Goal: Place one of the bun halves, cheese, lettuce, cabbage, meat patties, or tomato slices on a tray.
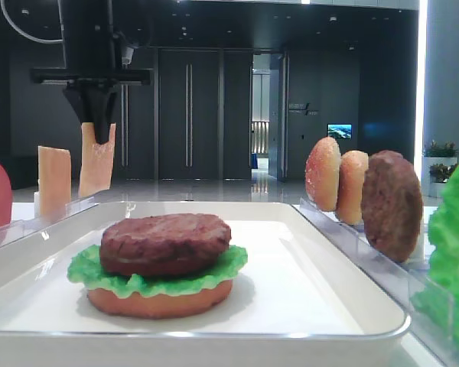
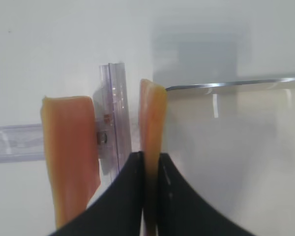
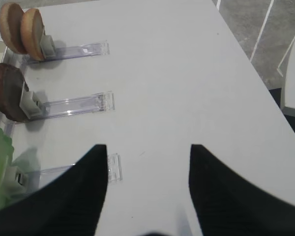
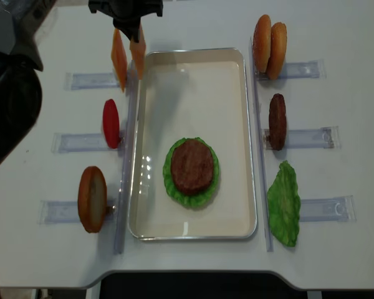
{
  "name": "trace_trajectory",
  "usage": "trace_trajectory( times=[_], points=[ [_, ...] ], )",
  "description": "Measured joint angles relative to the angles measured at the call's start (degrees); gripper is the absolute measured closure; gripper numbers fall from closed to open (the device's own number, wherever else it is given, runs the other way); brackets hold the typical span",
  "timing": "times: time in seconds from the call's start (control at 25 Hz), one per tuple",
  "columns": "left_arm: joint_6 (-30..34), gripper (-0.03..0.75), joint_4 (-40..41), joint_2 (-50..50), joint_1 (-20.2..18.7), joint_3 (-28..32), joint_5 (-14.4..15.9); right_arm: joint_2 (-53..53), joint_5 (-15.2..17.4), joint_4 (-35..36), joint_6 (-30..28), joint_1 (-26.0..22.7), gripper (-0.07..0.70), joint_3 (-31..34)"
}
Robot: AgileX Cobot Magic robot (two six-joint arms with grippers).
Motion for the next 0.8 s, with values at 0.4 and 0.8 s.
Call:
trace_trajectory(
  times=[0.4, 0.8],
  points=[
    [0.06, 0.68, -2.88, -9.41, 0.0, 6.15, 0.51, 0.0, 0.0, 0.0, 0.0, 0.0, 0.27, 0.0],
    [3.11, 0.681, -8.49, -20.22, 0.0, 18.94, 0.69, 0.0, 0.0, 0.0, 0.0, 0.0, 0.27, 0.0]
  ],
)
